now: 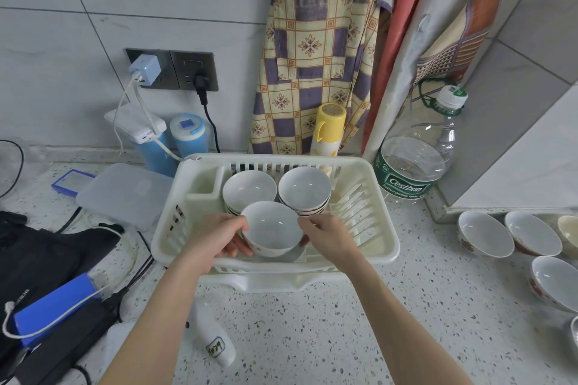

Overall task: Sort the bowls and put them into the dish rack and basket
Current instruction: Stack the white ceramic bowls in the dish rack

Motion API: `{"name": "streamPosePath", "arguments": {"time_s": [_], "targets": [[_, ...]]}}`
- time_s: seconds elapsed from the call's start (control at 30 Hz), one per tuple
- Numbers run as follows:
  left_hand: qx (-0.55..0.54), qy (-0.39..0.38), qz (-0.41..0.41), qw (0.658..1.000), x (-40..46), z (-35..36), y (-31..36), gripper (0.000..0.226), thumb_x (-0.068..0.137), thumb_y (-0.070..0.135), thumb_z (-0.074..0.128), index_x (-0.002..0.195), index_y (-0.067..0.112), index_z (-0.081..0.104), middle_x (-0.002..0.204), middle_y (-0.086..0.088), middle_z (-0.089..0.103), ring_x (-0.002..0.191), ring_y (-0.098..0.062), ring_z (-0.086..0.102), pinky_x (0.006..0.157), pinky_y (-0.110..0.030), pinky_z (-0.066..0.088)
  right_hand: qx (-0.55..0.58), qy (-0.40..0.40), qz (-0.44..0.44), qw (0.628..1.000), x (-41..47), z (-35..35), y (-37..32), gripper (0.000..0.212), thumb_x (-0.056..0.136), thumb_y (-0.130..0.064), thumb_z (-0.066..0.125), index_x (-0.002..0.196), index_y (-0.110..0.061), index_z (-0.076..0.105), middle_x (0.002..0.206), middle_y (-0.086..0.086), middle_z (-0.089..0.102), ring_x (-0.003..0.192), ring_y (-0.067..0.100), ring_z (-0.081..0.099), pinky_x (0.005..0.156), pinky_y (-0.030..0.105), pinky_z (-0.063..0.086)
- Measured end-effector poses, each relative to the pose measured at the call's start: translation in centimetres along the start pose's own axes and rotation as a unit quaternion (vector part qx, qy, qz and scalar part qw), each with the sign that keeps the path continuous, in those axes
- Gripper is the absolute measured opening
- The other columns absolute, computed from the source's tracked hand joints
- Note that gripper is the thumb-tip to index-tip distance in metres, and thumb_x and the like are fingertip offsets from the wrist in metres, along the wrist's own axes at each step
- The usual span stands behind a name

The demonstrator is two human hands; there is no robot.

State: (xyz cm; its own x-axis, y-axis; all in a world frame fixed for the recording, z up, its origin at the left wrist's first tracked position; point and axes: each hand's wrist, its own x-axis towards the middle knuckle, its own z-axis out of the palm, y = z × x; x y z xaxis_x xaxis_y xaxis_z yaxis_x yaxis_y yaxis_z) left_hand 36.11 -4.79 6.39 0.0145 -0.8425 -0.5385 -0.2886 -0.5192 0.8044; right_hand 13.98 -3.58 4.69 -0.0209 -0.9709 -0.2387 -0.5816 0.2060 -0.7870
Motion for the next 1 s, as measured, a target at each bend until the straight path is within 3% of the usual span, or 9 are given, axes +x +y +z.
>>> {"name": "streamPosePath", "arguments": {"time_s": [0.07, 0.13, 0.3, 0.47, 0.67, 0.77, 0.87, 1.0], "targets": [[0.031, -0.021, -0.021, 0.999, 0.0, 0.4, 0.5, 0.021, 0.081, 0.013, 0.055, 0.098, 0.002, 0.062, 0.071, -0.021, 0.074, 0.035, -0.013, 0.037, 0.032, -0.016, 0.024, -0.024, -0.011, -0.005, 1.000, 0.1, 0.2, 0.1, 0.020, 0.081, -0.032, 0.054, 0.078, -0.031, 0.073, 0.056, -0.021, 0.066, 0.061, 0.006, 0.058, 0.060, 0.025, 0.045], [0.055, -0.041, -0.033, 0.997, -0.1, 0.6, 0.9, 0.016, 0.083, 0.012, 0.054, 0.096, 0.004, 0.060, 0.074, -0.021, 0.075, 0.035, -0.012, 0.034, 0.032, -0.015, 0.020, -0.054, -0.019, 0.000, 0.998, 0.0, 0.2, 0.2, 0.026, 0.076, -0.025, 0.054, 0.092, -0.029, 0.074, 0.052, -0.020, 0.064, 0.060, 0.007, 0.058, 0.057, 0.025, 0.045], [0.105, -0.066, -0.042, 0.991, 0.0, 0.9, 1.3, 0.010, 0.088, 0.011, 0.051, 0.093, 0.006, 0.058, 0.074, -0.018, 0.076, 0.035, -0.010, 0.031, 0.030, -0.013, 0.022, -0.042, -0.023, 0.022, 0.999, 0.1, 0.2, 0.1, 0.026, 0.074, -0.017, 0.052, 0.087, -0.022, 0.074, 0.059, -0.009, 0.070, 0.068, 0.018, 0.067, 0.063, 0.030, 0.050], [0.143, -0.035, 0.003, 0.989, 0.8, 1.6, 0.4, 0.014, 0.089, 0.009, 0.052, 0.087, 0.008, 0.066, 0.068, -0.015, 0.075, 0.029, -0.007, 0.040, 0.034, -0.014, 0.029, -0.046, -0.012, 0.037, 0.998, 0.3, 0.4, 0.3, 0.021, 0.073, -0.016, 0.051, 0.076, -0.010, 0.071, 0.060, 0.001, 0.071, 0.074, 0.027, 0.070, 0.064, 0.033, 0.052], [0.226, 0.021, 0.034, 0.973, 2.0, 1.7, -0.8, 0.020, 0.087, 0.021, 0.060, 0.087, 0.003, 0.069, 0.063, -0.003, 0.075, 0.044, -0.011, 0.055, 0.048, -0.019, 0.038, -0.087, -0.004, 0.044, 0.995, 0.3, 0.4, 0.1, 0.026, 0.075, -0.019, 0.050, 0.084, -0.011, 0.073, 0.072, 0.006, 0.073, 0.076, 0.028, 0.068, 0.065, 0.036, 0.055], [0.290, 0.040, 0.053, 0.955, 2.1, 1.9, -1.1, 0.022, 0.086, 0.028, 0.059, 0.071, 0.013, 0.065, 0.057, 0.009, 0.072, 0.047, -0.006, 0.057, 0.051, -0.020, 0.042, -0.109, -0.004, 0.048, 0.993, 0.2, 0.5, 0.0, 0.025, 0.076, -0.022, 0.049, 0.087, -0.014, 0.070, 0.077, 0.007, 0.074, 0.077, 0.027, 0.068, 0.066, 0.035, 0.054], [0.284, 0.019, 0.043, 0.958, 2.4, 2.1, -1.2, 0.023, 0.080, 0.027, 0.060, 0.059, 0.017, 0.057, 0.056, 0.008, 0.072, 0.048, -0.008, 0.056, 0.052, -0.021, 0.038, -0.118, -0.004, 0.054, 0.992, 0.2, 0.5, 0.0, 0.026, 0.077, -0.022, 0.049, 0.089, -0.011, 0.068, 0.080, 0.008, 0.074, 0.079, 0.028, 0.068, 0.066, 0.035, 0.054], [0.313, -0.007, 0.033, 0.949, 2.4, 2.0, -1.0, 0.014, 0.076, 0.025, 0.062, 0.064, 0.018, 0.064, 0.060, 0.010, 0.073, 0.053, -0.007, 0.060, 0.053, -0.022, 0.040, -0.148, -0.007, 0.055, 0.987, 0.4, 0.6, 0.1, 0.027, 0.079, -0.021, 0.049, 0.096, -0.010, 0.067, 0.085, 0.008, 0.074, 0.084, 0.028, 0.067, 0.069, 0.034, 0.054]]}}
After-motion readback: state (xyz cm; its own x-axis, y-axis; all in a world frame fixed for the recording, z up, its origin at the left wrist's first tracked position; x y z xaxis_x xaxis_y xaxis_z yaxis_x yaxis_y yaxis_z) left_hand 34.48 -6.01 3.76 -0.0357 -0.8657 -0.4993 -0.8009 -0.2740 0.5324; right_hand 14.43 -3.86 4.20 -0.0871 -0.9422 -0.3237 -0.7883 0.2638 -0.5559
